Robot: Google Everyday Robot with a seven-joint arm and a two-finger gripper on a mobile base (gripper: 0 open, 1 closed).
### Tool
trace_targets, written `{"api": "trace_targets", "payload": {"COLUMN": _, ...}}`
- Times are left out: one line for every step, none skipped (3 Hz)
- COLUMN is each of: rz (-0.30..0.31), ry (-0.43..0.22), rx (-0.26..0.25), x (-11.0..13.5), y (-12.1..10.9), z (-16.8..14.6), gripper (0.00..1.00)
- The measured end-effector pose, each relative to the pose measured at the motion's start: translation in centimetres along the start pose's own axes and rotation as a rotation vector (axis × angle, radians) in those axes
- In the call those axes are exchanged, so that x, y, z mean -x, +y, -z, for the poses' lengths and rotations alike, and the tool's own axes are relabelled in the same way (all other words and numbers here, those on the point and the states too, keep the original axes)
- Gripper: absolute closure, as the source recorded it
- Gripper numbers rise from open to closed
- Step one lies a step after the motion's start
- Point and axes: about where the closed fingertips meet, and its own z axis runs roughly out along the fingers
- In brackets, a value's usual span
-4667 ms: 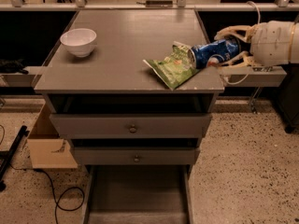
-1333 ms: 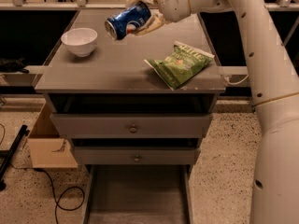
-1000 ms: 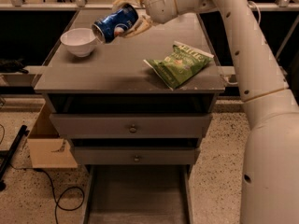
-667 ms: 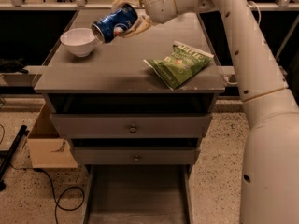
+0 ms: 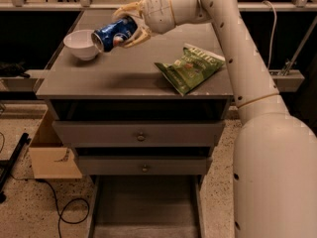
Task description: Pick pepsi can from bottom drawer and place on counter
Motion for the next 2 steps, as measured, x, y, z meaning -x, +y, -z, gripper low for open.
{"api": "trace_targets", "payload": {"rz": 0.0, "ry": 0.0, "rx": 0.0, "x": 0.0, "y": 0.0, "z": 0.0, "gripper": 1.0}}
{"api": "trace_targets", "payload": {"rz": -0.015, "ry": 0.001, "rx": 0.064, "x": 0.0, "y": 0.2, "z": -1.1, "gripper": 1.0}}
